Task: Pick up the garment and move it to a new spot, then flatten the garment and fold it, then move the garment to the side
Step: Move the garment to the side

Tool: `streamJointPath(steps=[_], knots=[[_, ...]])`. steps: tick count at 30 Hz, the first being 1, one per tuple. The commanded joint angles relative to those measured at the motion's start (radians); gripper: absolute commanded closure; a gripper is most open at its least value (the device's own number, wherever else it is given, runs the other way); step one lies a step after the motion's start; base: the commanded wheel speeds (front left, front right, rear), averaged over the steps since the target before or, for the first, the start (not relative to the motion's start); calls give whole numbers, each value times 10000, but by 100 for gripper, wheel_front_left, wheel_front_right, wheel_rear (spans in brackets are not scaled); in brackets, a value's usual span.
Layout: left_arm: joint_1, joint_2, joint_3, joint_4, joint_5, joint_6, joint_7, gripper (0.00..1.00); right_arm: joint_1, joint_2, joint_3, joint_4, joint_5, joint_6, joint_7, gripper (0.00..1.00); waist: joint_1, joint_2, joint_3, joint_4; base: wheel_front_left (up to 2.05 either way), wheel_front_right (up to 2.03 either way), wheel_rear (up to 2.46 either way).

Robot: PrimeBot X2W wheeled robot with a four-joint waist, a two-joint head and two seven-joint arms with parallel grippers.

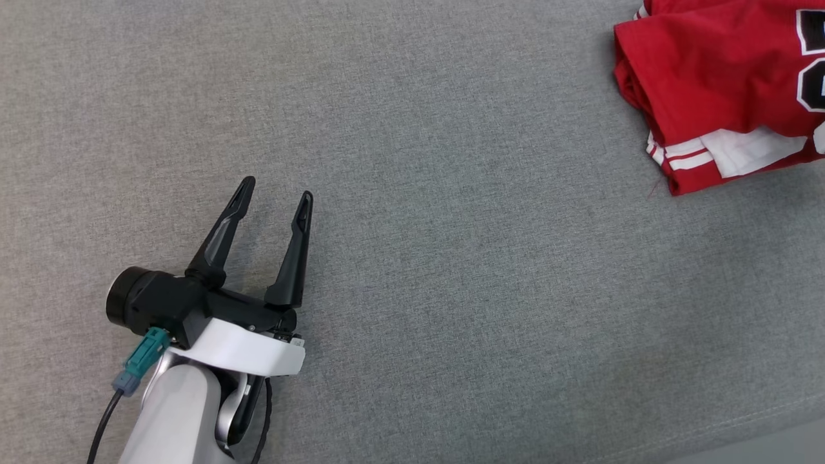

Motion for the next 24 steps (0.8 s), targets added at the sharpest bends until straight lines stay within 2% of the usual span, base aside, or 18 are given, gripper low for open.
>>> streamJointPath(steps=[1,4,6,12,24], knots=[[-169,90,4,-26,68,-56,2,0,-257,7,-83,222,-214,-2,-201,100,0,0,38,-26,0,0,0],[-250,138,-16,-59,68,-65,4,0,-390,58,-227,492,-444,0,-337,100,0,0,134,-17,0,0,0],[-325,151,-36,-80,72,-71,2,0,-473,142,-297,570,-607,0,-432,0,0,0,189,14,0,0,0],[-264,113,-60,-29,13,-57,2,0,-502,217,-420,572,-966,0,-609,0,0,0,120,160,0,0,0],[534,-192,398,50,-256,-23,2,0,824,456,-627,-1544,-1819,0,-648,0,0,0,-1760,535,0,0,0]])
